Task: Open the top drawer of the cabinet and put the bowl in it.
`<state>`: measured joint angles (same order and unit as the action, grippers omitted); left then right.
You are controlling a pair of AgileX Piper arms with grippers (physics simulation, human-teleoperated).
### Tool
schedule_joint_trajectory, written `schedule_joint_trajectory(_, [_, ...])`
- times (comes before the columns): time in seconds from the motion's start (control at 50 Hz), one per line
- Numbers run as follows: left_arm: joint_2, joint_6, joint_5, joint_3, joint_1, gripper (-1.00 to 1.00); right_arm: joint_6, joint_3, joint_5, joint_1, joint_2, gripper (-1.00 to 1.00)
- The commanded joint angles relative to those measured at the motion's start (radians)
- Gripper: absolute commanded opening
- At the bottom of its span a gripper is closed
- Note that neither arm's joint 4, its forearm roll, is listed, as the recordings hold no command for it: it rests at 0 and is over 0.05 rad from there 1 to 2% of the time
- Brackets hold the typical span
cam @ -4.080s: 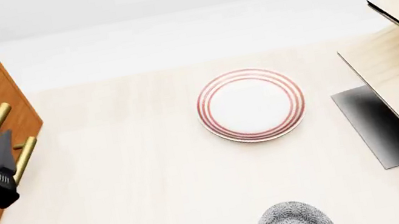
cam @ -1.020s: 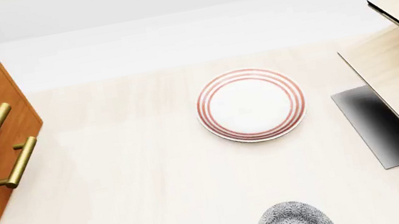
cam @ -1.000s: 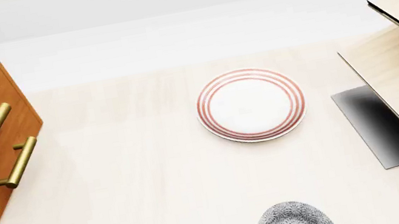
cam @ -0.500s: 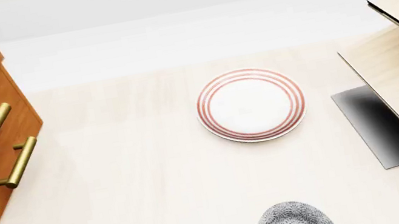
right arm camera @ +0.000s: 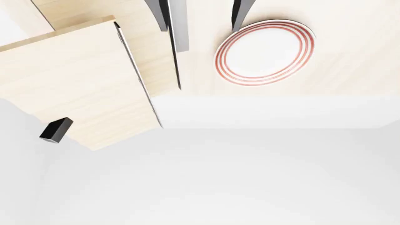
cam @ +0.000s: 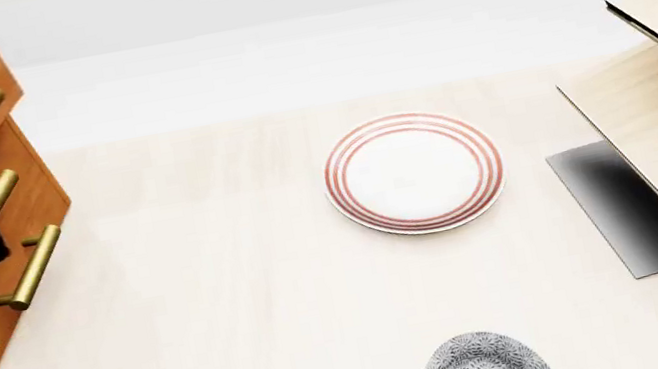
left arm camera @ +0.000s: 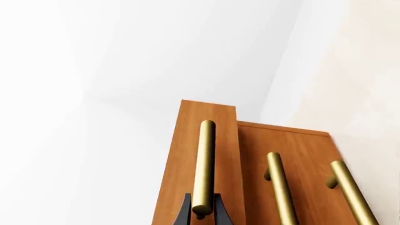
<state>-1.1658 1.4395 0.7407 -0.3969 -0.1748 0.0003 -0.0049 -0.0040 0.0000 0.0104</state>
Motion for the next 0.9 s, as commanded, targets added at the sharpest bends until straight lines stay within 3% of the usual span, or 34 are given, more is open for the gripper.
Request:
schedule_joint_trajectory(0.02, [0.026, 0.034, 0.028, -0.008, 0.062, -1.0, 0.001, 0.001, 0.001, 0.0, -0.002, 1.0])
schedule_joint_trajectory(0.9, [0.026, 0.028, 0.031, -0.006, 0.193, -1.0, 0.001, 0.001, 0.001, 0.0, -0.002, 1.0])
